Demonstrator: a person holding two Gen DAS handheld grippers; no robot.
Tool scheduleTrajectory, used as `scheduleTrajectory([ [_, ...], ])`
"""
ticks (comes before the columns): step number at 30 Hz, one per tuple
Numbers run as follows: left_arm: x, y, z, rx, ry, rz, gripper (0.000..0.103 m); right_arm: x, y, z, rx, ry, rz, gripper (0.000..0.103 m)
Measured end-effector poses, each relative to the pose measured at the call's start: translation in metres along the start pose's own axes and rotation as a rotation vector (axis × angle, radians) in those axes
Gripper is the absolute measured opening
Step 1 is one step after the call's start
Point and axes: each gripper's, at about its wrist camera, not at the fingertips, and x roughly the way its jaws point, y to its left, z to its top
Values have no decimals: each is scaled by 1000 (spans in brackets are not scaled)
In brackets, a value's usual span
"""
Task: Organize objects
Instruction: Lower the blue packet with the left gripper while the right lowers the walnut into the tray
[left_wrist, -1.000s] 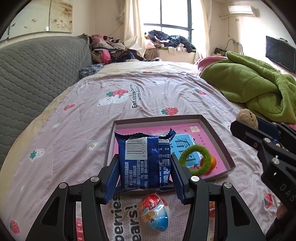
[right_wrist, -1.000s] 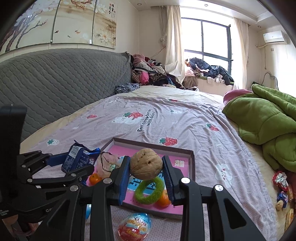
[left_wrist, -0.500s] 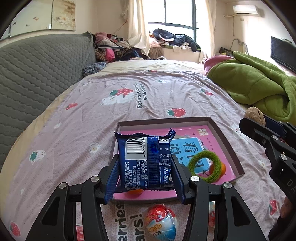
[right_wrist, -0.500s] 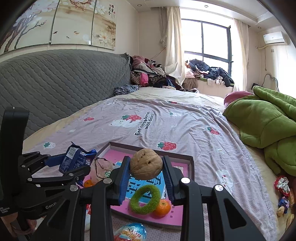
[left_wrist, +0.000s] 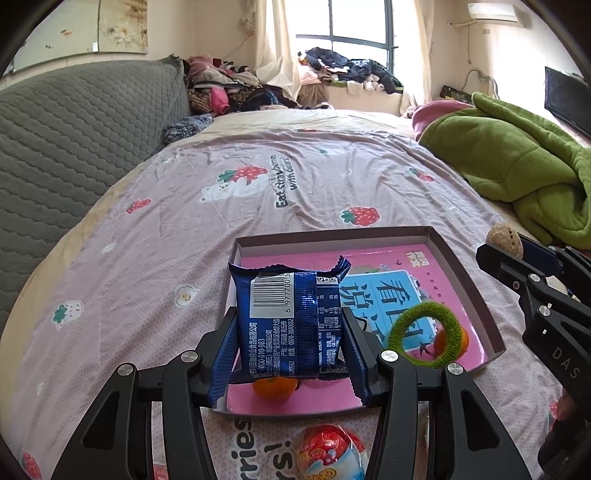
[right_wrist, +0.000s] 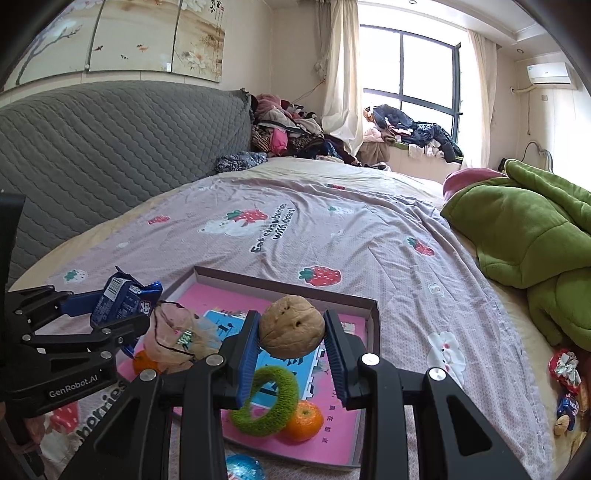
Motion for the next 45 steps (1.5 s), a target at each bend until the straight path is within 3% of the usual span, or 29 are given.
scheduleTrajectory([
  [13,41,1,10,19,38,25,53,29,28,-20,-75,55,40,35],
  [21,63,7,6,7,70,25,53,52,42,-37,-105,137,80,35],
  [30,86,10,2,6,117,30,54,67,48,-53,-130,199,63,35],
  [45,97,19,-1,-17,154,54,54,71,50,-55,-142,220,43,35],
])
